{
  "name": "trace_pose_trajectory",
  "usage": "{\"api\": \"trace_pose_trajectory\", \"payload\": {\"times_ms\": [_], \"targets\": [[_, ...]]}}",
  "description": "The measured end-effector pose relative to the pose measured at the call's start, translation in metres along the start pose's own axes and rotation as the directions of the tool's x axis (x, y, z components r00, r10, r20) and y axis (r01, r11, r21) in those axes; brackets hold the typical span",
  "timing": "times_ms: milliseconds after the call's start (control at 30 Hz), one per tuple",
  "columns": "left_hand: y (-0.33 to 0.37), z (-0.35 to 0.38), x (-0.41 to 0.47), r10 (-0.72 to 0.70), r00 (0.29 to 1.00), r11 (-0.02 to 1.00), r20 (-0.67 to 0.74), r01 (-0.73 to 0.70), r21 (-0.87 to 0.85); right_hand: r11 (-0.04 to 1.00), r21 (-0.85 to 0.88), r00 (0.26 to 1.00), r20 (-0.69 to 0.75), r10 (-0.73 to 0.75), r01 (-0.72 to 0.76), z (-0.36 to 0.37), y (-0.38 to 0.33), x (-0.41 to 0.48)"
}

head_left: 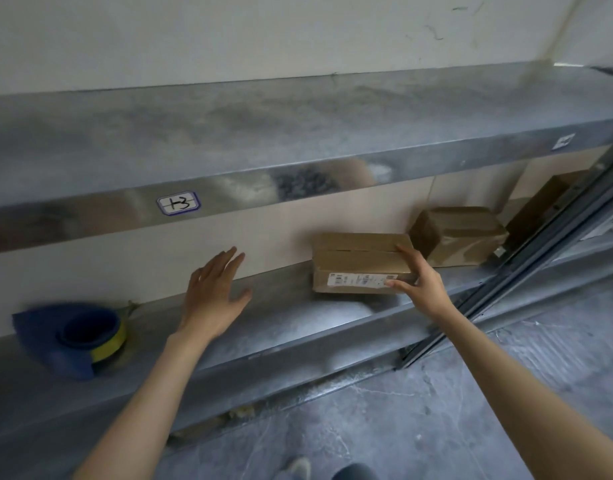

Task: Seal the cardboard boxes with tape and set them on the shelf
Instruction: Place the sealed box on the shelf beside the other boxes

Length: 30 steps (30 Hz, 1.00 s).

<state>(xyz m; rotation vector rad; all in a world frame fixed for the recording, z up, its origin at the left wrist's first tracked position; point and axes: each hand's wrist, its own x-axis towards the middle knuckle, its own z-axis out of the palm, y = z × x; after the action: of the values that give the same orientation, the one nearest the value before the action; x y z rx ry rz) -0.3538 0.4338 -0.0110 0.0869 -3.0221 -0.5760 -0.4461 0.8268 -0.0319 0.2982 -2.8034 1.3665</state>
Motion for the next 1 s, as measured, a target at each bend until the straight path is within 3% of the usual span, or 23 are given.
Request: {"api": "trace_pose_trajectory", "payload": {"times_ms": [500,833,1000], "targets": [[0.069,0.034,0.002,-0.138,0.990,0.990,-0.042,0.139,0.029,0.983,-0.180,0.993,0.115,-0.017,0.037,-0.029,0.062,0.051],[0.106,0.043,-0.005,-0.153,0.978,0.981,-0.139,0.167,0.094,0.885,-0.297,0.929,0.211,-0.304,0.357,-0.016,0.042,0.062],[0.115,0.044,-0.013,-0.168,0.975,0.975,-0.148,0.186,0.119,0.743,-0.427,0.853,0.340,-0.396,0.515,0.008,0.028,0.067]]}}
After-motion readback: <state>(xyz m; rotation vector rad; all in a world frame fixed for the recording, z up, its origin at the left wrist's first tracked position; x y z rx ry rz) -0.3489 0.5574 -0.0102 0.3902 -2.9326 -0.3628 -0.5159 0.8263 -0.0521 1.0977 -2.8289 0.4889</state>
